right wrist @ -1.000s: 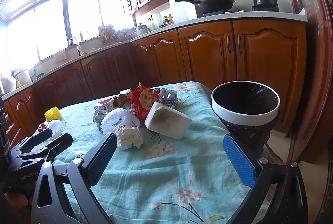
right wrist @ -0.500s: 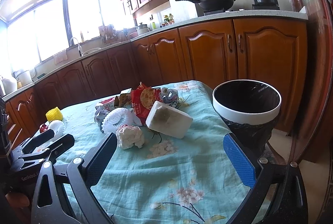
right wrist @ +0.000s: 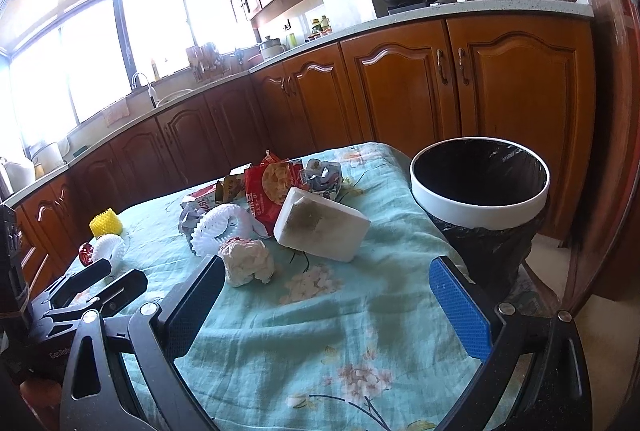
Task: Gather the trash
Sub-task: 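Grasp the white foam block with the right tool while the left tool grasps the crumpled white paper ball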
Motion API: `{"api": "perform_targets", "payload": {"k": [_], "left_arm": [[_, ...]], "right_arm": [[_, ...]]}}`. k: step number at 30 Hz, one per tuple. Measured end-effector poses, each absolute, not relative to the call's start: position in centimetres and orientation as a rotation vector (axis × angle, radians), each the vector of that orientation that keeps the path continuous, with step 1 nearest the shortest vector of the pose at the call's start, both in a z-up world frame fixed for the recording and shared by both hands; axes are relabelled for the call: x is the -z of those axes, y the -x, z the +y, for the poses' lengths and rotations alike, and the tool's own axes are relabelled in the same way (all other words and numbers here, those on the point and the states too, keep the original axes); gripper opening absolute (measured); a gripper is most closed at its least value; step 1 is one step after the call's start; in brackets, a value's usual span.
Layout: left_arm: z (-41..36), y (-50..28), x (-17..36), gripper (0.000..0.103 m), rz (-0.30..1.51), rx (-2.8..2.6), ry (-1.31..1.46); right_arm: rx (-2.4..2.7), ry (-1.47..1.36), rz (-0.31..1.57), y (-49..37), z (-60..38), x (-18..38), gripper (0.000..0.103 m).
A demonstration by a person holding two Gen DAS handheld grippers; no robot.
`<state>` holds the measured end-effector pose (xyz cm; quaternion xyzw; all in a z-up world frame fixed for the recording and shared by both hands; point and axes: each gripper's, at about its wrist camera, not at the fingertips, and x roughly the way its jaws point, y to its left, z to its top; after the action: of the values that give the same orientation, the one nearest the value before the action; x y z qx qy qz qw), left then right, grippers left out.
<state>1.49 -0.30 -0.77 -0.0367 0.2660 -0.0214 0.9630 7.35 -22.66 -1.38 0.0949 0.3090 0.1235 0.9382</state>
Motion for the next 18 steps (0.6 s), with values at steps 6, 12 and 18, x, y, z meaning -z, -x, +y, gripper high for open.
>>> {"api": "perform_targets", "payload": {"k": [6,12,18], "left_arm": [[-0.6,-3.4,1.1,0.099,0.572,0.057,0.069],[-0.5,-5.4,1.8,0.095,0.611,0.071,0.074],[-0.4,-7.4,2.6,0.092,0.651,0.087,0.091]], "right_arm": [[-0.285,-0.212,0.673,-9.2,-22.7,2.2,0.102],[-0.324,-0.253,0.730,-11.5,-22.7,3.2,0.102],[-0.351,-0.273,0.758,-13.5,-22.7,3.8,0.102]]}}
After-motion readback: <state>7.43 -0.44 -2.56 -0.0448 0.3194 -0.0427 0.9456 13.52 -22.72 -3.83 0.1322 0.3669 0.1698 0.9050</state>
